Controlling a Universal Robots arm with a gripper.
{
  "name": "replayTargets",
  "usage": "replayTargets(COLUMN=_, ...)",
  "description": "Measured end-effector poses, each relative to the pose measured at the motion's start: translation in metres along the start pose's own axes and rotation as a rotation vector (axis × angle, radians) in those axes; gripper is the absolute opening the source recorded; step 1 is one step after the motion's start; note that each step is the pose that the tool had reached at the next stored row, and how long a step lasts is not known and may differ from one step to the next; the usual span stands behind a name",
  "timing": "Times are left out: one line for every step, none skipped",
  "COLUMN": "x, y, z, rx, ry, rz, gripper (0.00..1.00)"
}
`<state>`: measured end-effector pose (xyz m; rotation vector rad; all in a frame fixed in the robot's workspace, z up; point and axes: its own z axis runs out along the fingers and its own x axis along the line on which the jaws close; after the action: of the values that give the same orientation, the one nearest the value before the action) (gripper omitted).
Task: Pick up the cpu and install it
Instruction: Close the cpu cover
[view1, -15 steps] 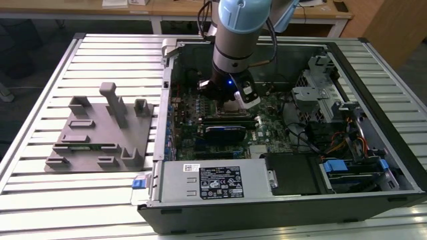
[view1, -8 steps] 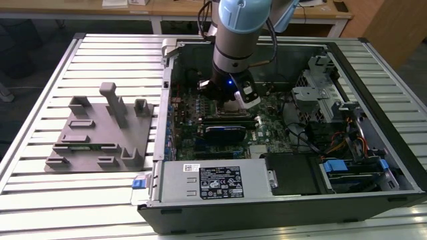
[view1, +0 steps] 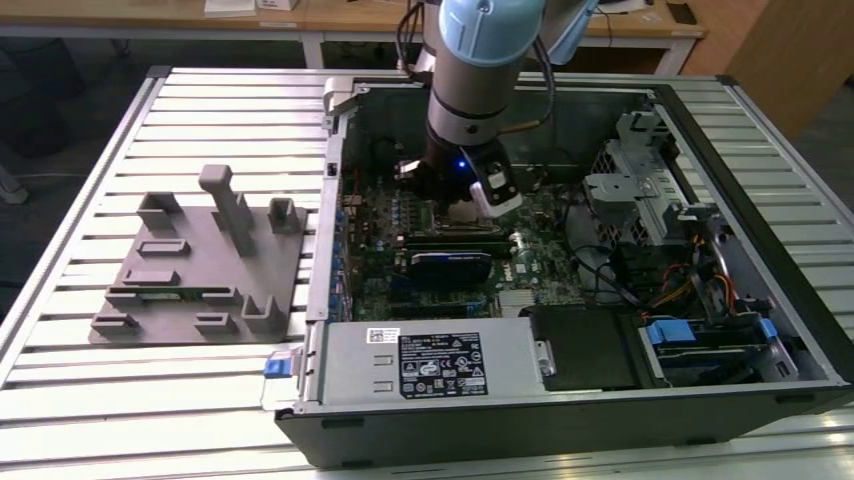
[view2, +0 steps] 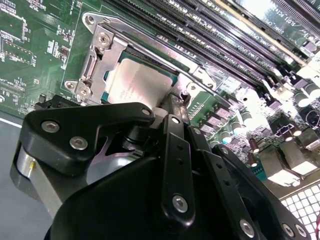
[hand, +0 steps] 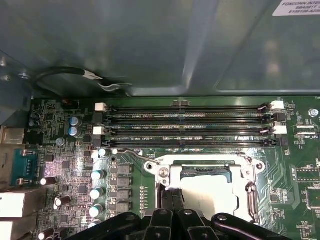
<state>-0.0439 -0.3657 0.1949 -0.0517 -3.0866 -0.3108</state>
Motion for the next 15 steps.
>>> replayTargets(x=-0.0005, y=0.0000, z=0.0000, rx=0.0009, ry=-0.0001, rz=0.000, gripper=0.11)
replayTargets(x=-0.0010, y=0.0001, z=0.0000, rx=0.0016, ry=0.0000, rz=0.000, gripper=0.11)
replayTargets(x=-0.0015, y=0.0001, z=0.0000, rx=0.0024, ry=-0.0001, rz=0.000, gripper=0.11)
replayTargets(x=-0.0019, y=0.0002, z=-0.0001, rx=0.0031, ry=0.0000, rz=0.000, gripper=0.11)
replayTargets(x=-0.0020, y=0.0002, z=-0.0001, rx=0.0034, ry=-0.0001, rz=0.000, gripper=0.11)
replayTargets(x=-0.0020, y=0.0003, z=0.0000, rx=0.0036, ry=-0.0002, rz=0.000, gripper=0.11)
replayTargets(x=-0.0021, y=0.0004, z=0.0000, rx=0.0036, ry=-0.0002, rz=0.000, gripper=0.11)
replayTargets(x=-0.0022, y=0.0005, z=0.0000, rx=0.0037, ry=-0.0001, rz=0.000, gripper=0.11)
replayTargets(x=-0.0023, y=0.0006, z=0.0000, rx=0.0037, ry=-0.0001, rz=0.000, gripper=0.11)
replayTargets(x=-0.0025, y=0.0007, z=0.0000, rx=0.0037, ry=-0.0001, rz=0.000, gripper=0.11)
replayTargets(x=-0.0026, y=0.0008, z=0.0000, rx=0.0036, ry=-0.0001, rz=0.000, gripper=0.11)
replayTargets(x=-0.0028, y=0.0009, z=0.0000, rx=0.0037, ry=-0.0001, rz=0.000, gripper=0.11)
replayTargets(x=-0.0031, y=0.0010, z=0.0001, rx=0.0036, ry=-0.0001, rz=0.000, gripper=0.11)
replayTargets(x=-0.0033, y=0.0011, z=0.0001, rx=0.0035, ry=-0.0001, rz=0.000, gripper=0.11)
replayTargets(x=-0.0035, y=0.0012, z=0.0001, rx=0.0035, ry=-0.0002, rz=0.000, gripper=0.11)
